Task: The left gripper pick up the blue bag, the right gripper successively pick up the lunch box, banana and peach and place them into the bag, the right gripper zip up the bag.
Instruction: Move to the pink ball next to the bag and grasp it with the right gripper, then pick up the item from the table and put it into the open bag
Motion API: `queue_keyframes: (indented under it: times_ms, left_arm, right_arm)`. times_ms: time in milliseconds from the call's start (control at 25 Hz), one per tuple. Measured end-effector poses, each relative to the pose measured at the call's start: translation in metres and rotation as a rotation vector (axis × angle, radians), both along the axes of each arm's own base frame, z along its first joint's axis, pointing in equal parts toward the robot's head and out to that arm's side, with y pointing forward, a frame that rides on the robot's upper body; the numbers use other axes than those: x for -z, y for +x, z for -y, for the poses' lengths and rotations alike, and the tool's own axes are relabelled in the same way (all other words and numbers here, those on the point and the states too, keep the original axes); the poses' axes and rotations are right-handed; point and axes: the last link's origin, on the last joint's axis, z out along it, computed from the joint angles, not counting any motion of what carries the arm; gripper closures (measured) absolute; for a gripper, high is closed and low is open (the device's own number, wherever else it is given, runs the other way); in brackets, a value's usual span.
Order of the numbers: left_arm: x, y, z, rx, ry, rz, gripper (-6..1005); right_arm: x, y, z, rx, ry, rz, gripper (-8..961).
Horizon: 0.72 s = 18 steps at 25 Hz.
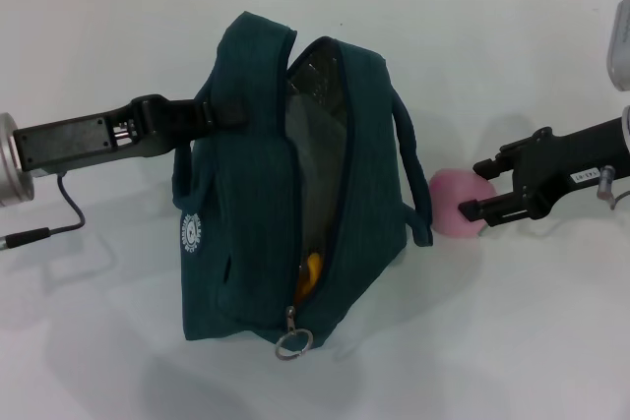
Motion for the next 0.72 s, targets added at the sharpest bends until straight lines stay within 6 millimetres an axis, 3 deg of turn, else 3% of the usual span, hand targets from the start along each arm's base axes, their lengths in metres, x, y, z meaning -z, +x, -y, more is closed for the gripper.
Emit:
queue_keyframes:
  times_ms: [240, 440, 720]
  left_arm:
    - [0.0, 0.0, 0.0, 0.0, 0.0, 0.001, 968]
    - [0.0, 0.001, 0.0, 0.003, -0.002, 0.002, 968]
    - [0.0, 0.001, 0.001, 0.007, -0.008, 0.003, 968]
  right_arm:
    - [-0.001, 0.0, -0.001, 0.002, 0.002, 0.001, 368]
    - [-0.003, 0.001, 0.0, 0.008, 0.007, -0.008, 629]
    - [-0.021, 0.0, -0.002, 0.023, 0.048, -0.056, 757]
